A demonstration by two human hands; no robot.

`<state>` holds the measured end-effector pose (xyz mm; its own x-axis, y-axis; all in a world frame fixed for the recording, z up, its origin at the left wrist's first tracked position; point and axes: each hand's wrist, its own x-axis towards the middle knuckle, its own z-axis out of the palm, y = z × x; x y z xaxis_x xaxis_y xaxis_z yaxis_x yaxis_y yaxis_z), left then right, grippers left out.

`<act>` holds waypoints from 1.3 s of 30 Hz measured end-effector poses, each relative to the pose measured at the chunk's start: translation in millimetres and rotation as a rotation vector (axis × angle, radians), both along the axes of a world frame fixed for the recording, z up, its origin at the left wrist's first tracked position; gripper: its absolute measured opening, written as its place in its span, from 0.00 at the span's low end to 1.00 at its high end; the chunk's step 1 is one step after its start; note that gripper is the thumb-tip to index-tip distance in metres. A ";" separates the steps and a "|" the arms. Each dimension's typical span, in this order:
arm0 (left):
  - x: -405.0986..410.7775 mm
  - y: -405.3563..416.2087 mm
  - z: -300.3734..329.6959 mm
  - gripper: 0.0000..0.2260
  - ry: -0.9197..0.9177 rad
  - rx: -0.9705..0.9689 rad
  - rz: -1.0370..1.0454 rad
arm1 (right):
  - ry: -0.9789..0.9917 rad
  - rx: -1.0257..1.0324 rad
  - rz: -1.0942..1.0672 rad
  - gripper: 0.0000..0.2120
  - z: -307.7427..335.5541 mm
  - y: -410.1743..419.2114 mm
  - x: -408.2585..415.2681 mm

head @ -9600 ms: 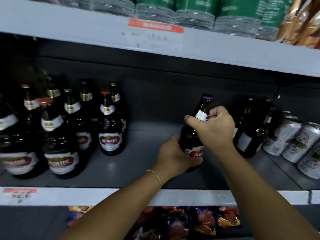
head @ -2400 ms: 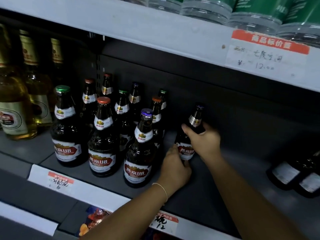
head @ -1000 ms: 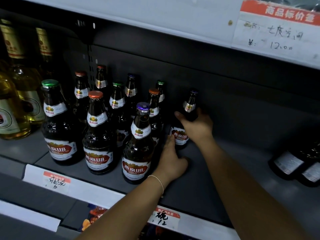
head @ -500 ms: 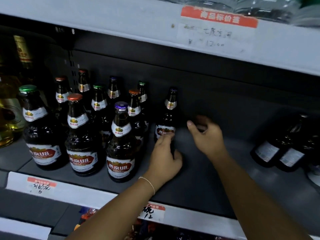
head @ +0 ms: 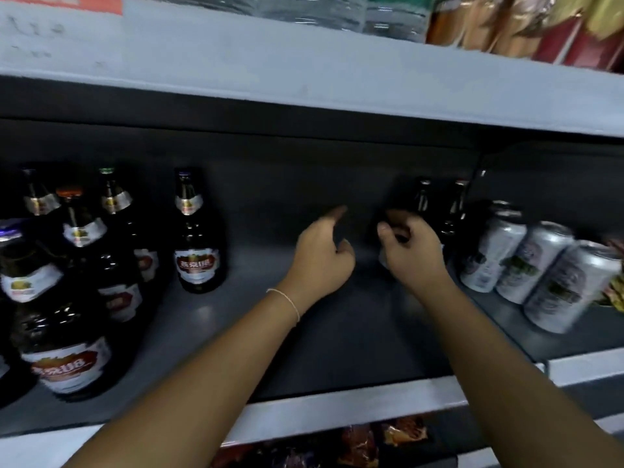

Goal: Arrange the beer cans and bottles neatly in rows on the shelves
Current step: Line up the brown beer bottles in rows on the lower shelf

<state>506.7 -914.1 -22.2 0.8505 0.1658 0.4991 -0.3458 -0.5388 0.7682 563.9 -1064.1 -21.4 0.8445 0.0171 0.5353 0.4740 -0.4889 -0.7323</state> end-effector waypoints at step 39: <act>3.2 -16.8 -40.5 0.30 0.400 0.139 -0.059 | 0.026 0.075 -0.104 0.16 17.7 2.1 22.6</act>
<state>509.9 -930.9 -62.6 0.9877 0.0656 0.1416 -0.0682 -0.6348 0.7696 586.5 -1062.0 -3.7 0.8535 -0.1102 0.5094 0.4040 -0.4775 -0.7803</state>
